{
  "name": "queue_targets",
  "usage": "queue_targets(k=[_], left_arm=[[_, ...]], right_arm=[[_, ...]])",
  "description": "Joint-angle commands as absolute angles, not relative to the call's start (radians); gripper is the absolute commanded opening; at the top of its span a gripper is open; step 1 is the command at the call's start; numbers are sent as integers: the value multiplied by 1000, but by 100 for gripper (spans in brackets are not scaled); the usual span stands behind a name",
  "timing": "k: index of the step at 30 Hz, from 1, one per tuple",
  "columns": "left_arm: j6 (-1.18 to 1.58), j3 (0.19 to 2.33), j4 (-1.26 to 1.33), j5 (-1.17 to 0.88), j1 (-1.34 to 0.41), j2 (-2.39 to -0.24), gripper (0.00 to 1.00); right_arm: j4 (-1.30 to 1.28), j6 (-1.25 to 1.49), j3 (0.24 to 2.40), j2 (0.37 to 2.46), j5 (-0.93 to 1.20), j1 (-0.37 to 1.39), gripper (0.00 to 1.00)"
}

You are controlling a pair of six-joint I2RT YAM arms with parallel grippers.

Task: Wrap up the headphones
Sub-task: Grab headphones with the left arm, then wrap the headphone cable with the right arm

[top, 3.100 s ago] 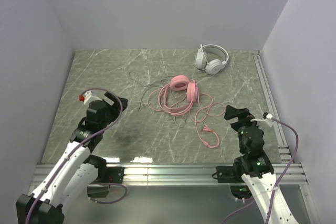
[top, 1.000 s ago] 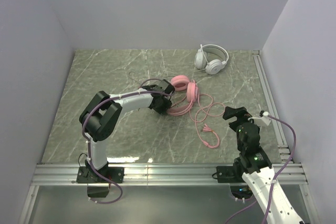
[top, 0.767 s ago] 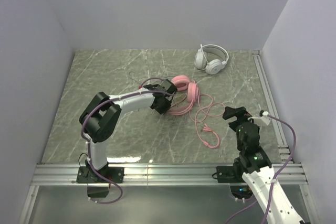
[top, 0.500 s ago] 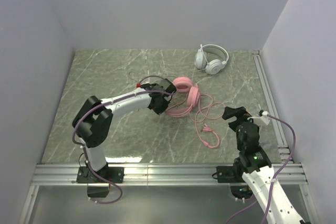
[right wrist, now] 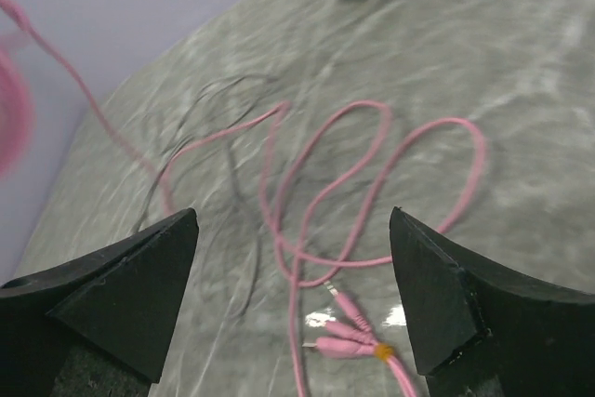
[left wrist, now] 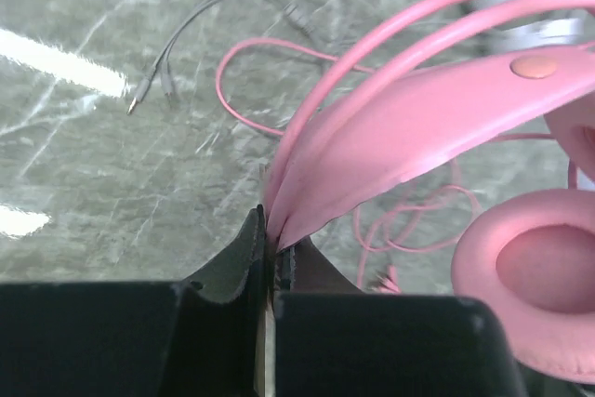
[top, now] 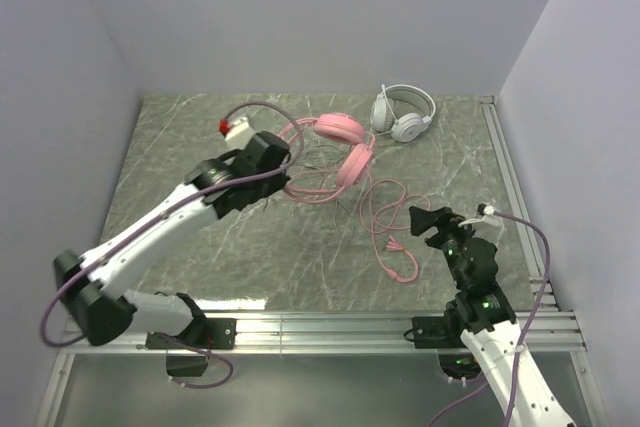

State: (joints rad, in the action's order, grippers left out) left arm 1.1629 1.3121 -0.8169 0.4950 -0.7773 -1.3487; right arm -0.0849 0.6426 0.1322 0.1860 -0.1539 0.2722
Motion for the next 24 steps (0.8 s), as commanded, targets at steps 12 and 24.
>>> queue_targets(k=[12,24], left_arm=[[1003,1457,-874,264,-753,-1065,0],[1029,1459,-844,175,-753,-1051,0]], right_arm=[[579,549,103,376,434,279,92],[817,327,271,785,298,604,91]])
